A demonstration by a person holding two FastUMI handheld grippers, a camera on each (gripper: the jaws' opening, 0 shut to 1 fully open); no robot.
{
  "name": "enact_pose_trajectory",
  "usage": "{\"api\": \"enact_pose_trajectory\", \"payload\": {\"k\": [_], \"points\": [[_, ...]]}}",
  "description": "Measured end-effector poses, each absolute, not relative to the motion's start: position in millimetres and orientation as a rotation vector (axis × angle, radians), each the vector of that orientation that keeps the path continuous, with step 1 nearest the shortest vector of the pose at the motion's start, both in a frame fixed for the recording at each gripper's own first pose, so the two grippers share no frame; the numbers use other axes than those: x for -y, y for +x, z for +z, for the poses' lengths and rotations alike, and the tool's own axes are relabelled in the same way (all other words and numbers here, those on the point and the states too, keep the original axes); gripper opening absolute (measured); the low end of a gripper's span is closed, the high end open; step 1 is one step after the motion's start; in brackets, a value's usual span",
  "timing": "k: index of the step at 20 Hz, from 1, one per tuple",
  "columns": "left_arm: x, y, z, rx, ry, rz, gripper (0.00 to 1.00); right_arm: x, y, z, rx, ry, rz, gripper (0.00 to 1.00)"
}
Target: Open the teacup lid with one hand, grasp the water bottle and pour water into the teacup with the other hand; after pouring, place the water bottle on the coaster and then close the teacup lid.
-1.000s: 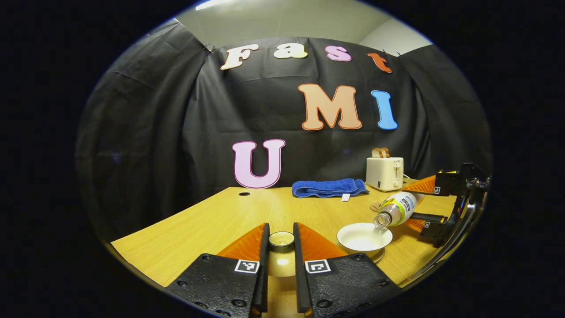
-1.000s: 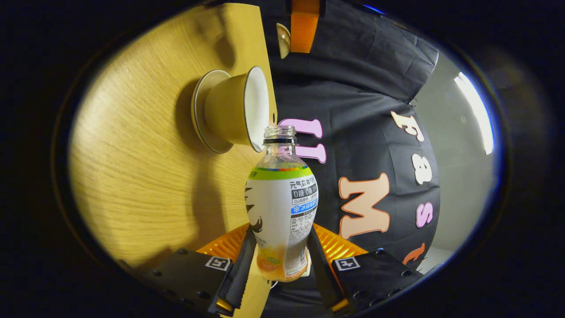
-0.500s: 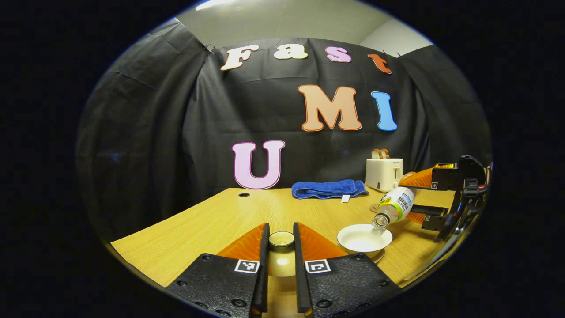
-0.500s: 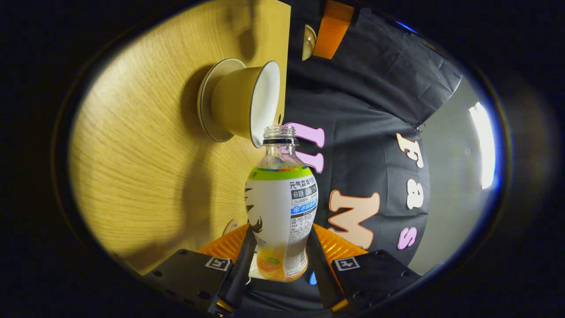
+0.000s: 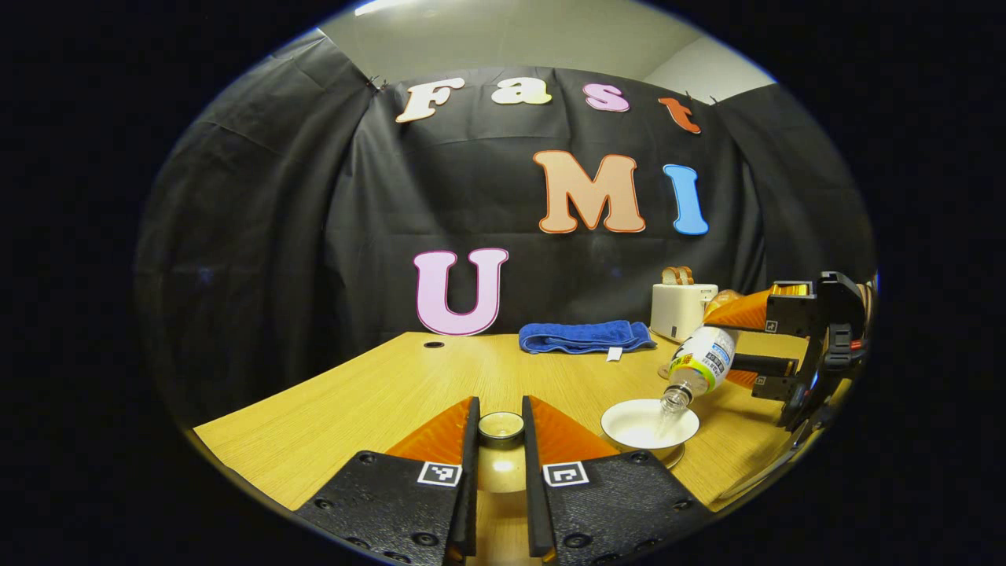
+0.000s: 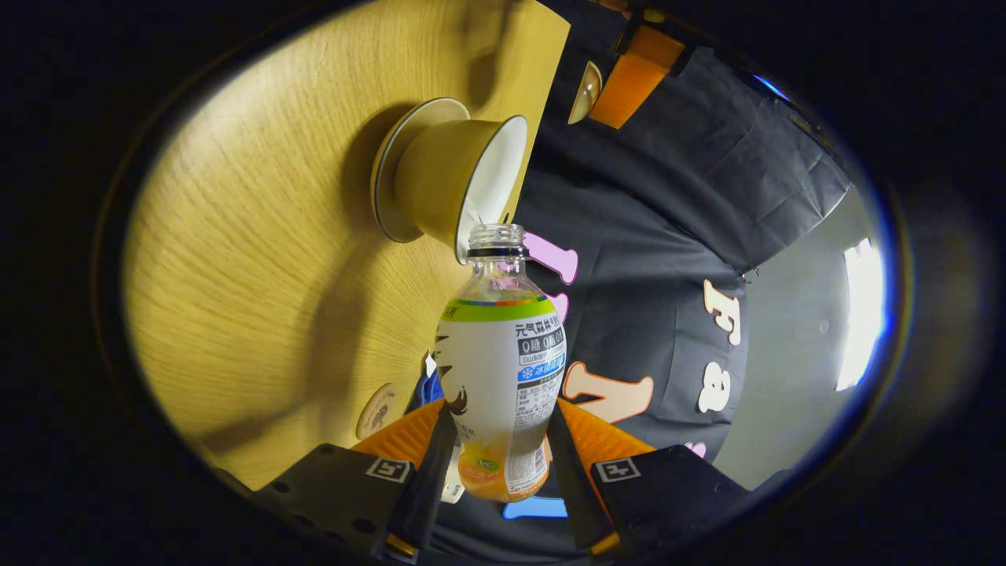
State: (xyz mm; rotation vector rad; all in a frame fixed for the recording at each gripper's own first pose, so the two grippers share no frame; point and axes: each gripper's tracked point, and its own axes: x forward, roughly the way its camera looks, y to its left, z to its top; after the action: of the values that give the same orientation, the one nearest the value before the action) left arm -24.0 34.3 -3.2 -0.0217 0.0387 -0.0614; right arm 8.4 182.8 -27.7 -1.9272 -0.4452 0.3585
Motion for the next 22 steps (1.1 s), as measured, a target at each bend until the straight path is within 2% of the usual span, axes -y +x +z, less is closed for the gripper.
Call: {"api": "enact_pose_trajectory", "payload": {"k": [13,22], "points": [[-33.2,-23.8,-0.3,-0.038,-0.03,-0.059,0.23,-188.9,14.9,-17.0,0.545,-1.99,0.35,0.7],[-26.5,-23.6,-0.1,-0.04,-0.036,-0.07,0.23,-186.6,16.1,-23.9,0.481,-1.955,0.386,0.7]]}}
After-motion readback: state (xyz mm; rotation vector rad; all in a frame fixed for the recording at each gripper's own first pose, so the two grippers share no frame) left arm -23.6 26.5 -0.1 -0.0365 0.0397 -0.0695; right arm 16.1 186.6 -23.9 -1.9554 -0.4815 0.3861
